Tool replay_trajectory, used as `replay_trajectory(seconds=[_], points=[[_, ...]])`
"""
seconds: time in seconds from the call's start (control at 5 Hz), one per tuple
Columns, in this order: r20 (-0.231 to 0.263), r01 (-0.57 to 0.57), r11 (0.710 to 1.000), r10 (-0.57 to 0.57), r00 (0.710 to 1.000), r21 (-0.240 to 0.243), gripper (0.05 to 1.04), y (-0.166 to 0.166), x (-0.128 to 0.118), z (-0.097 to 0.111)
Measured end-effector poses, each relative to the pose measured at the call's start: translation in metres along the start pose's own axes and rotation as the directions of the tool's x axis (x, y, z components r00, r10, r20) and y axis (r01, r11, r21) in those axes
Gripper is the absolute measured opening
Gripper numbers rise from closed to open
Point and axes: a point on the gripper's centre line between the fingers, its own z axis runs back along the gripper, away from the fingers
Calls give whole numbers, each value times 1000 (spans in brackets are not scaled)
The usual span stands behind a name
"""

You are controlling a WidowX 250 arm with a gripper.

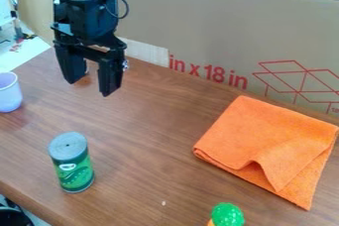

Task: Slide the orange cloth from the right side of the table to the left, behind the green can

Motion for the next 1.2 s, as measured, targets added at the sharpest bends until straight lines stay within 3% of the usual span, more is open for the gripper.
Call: replay_trajectory(seconds=[0.2, 0.4, 0.8, 1.2], points=[[-27, -1, 1000, 1, 1000, -8, 1000, -2, -2, -8], [48, 106, 994, -105, 993, -26, 1000, -44, 15, -8], [167, 288, 957, -279, 946, -34, 1000, -134, 42, -7], [173, 235, 959, -208, 963, -155, 1000, -168, 79, -21]])
